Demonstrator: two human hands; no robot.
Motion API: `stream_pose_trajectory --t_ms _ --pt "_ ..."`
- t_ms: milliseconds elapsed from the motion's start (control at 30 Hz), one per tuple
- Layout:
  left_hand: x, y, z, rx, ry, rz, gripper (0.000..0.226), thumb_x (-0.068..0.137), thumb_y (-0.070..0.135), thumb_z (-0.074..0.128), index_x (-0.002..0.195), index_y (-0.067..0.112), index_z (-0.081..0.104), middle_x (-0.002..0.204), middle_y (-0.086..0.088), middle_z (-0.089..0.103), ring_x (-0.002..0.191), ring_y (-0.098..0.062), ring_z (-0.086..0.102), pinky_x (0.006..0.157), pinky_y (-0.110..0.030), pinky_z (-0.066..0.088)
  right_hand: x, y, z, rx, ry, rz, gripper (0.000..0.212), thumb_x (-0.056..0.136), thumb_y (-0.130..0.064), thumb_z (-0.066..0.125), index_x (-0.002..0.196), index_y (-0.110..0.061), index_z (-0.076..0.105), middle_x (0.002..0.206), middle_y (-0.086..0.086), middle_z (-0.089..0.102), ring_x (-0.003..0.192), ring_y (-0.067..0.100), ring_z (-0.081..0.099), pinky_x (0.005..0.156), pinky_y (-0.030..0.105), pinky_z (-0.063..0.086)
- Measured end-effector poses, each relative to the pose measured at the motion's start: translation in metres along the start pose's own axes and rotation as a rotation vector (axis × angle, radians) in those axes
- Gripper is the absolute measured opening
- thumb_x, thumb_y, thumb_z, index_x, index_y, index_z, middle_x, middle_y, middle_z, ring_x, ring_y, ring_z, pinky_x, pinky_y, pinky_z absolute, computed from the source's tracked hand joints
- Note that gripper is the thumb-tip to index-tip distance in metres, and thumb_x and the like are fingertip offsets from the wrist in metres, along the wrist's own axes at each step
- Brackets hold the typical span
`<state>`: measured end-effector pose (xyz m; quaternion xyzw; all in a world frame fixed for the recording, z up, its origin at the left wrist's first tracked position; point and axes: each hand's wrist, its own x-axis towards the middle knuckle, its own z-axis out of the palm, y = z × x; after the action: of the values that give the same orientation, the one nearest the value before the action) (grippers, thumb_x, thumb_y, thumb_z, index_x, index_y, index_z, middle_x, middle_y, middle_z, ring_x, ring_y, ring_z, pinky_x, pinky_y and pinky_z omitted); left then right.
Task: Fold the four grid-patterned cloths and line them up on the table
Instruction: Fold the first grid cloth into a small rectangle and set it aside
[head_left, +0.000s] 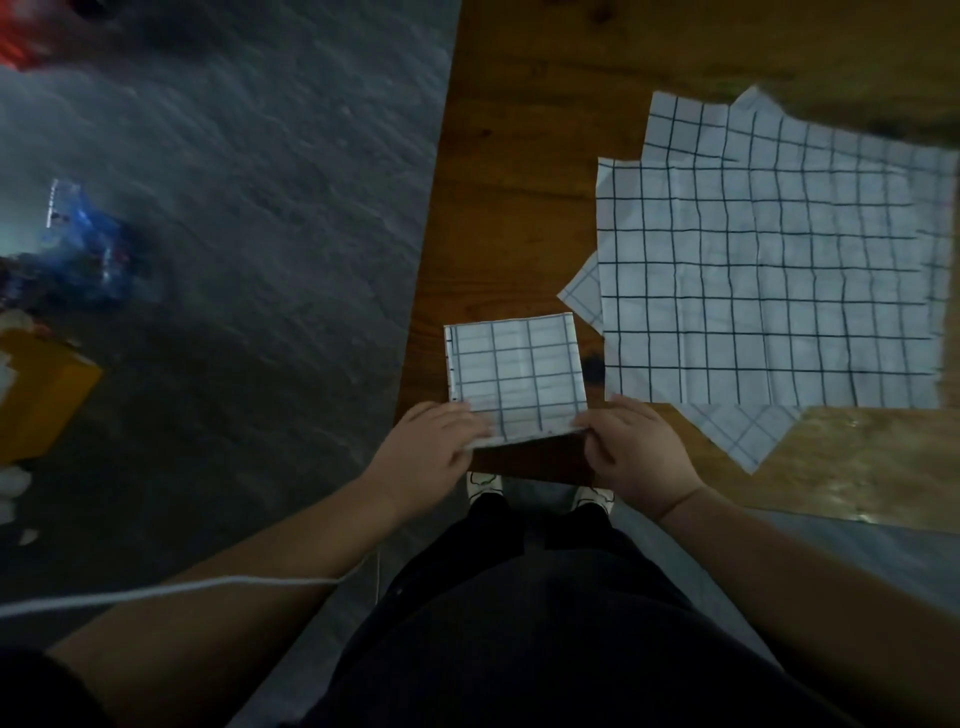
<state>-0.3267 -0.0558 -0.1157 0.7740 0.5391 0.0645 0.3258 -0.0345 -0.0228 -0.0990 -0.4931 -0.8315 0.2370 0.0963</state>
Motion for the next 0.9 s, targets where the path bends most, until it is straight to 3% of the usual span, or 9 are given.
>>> stream_pose_trajectory --t_ms 67,133,267,333,433,633,700,767,900 --pt "0.007 0.003 -0.013 -0.268 0.006 -0.183 0.032 0.102 0.023 0.055 0.132 0.028 0.063 0.120 0.010 0.067 0.101 0.004 0.058 0.090 -0.020 0.046 0.011 -0.005 -0.011 0.094 0.025 0.114 0.019 0.097 -0.024 0.053 0.111 -0.021 0.065 0.096 -0.005 0.067 0.085 0.015 0.062 0.081 0.033 0.054" --pt "0.018 0.005 -0.021 -0.405 0.058 -0.287 0.027 0.103 0.027 0.055 0.128 0.027 0.063 0.104 0.012 0.068 0.082 0.003 0.061 0.073 -0.015 0.047 0.023 -0.009 -0.019 0.218 -0.043 0.305 0.028 0.097 -0.026 0.061 0.125 -0.026 0.056 0.108 -0.010 0.061 0.096 0.008 0.057 0.083 0.028 0.050" --pt "0.042 0.006 -0.033 -0.621 0.191 -0.418 0.025 0.103 0.029 0.055 0.124 0.020 0.065 0.102 0.015 0.067 0.091 0.002 0.062 0.072 -0.006 0.044 0.045 -0.004 -0.019 0.367 -0.143 0.452 0.044 0.093 -0.023 0.069 0.132 -0.025 0.049 0.121 -0.012 0.058 0.111 0.007 0.052 0.095 0.031 0.047" --pt "0.048 0.005 -0.038 -0.718 0.183 -0.444 0.026 0.104 0.031 0.054 0.127 0.023 0.063 0.106 0.017 0.066 0.096 0.004 0.063 0.078 -0.008 0.045 0.054 0.001 -0.014 0.376 -0.151 0.487 0.031 0.095 -0.021 0.065 0.123 -0.029 0.054 0.113 -0.010 0.062 0.100 0.007 0.057 0.084 0.027 0.050" --pt "0.056 0.003 -0.039 -0.695 0.128 -0.492 0.034 0.104 0.037 0.053 0.134 0.023 0.056 0.118 0.012 0.063 0.112 -0.007 0.060 0.089 -0.022 0.046 0.063 0.005 -0.006 0.327 -0.145 0.568 0.012 0.100 -0.025 0.058 0.111 -0.028 0.057 0.097 -0.011 0.060 0.086 0.006 0.056 0.064 0.018 0.040" --pt "0.062 0.013 -0.038 -0.507 0.270 -0.706 0.072 0.098 0.032 0.063 0.156 0.026 0.020 0.133 0.006 0.054 0.107 -0.013 0.059 0.089 -0.035 0.053 0.072 0.003 0.011 0.249 -0.137 0.686 0.026 0.103 -0.034 0.054 0.126 -0.023 0.054 0.104 -0.004 0.064 0.081 0.011 0.057 0.057 0.023 0.041" --pt "0.058 0.015 -0.034 -0.320 0.326 -0.638 0.072 0.097 0.027 0.064 0.155 0.026 0.021 0.149 -0.002 0.043 0.123 -0.019 0.055 0.101 -0.042 0.051 0.075 -0.002 0.009 0.300 -0.064 0.728 0.029 0.102 -0.030 0.055 0.130 -0.023 0.050 0.110 -0.005 0.059 0.089 0.014 0.058 0.064 0.026 0.045" --pt "0.052 0.019 -0.026 0.006 0.319 -0.394 0.060 0.097 0.023 0.060 0.150 0.021 0.031 0.154 -0.007 0.036 0.139 -0.024 0.040 0.113 -0.043 0.041 0.073 -0.010 0.003 0.296 0.040 0.713 0.027 0.101 -0.024 0.056 0.126 -0.022 0.048 0.119 -0.002 0.052 0.098 0.018 0.057 0.075 0.033 0.051" --pt "0.041 0.031 0.002 0.209 0.126 -0.058 0.051 0.099 0.023 0.049 0.149 0.017 0.040 0.158 -0.006 0.036 0.149 -0.023 0.024 0.124 -0.046 0.021 0.047 -0.020 0.007 0.002 -0.024 0.274 0.024 0.097 -0.015 0.052 0.121 -0.017 0.055 0.124 0.001 0.052 0.113 0.016 0.047 0.100 0.036 0.046"
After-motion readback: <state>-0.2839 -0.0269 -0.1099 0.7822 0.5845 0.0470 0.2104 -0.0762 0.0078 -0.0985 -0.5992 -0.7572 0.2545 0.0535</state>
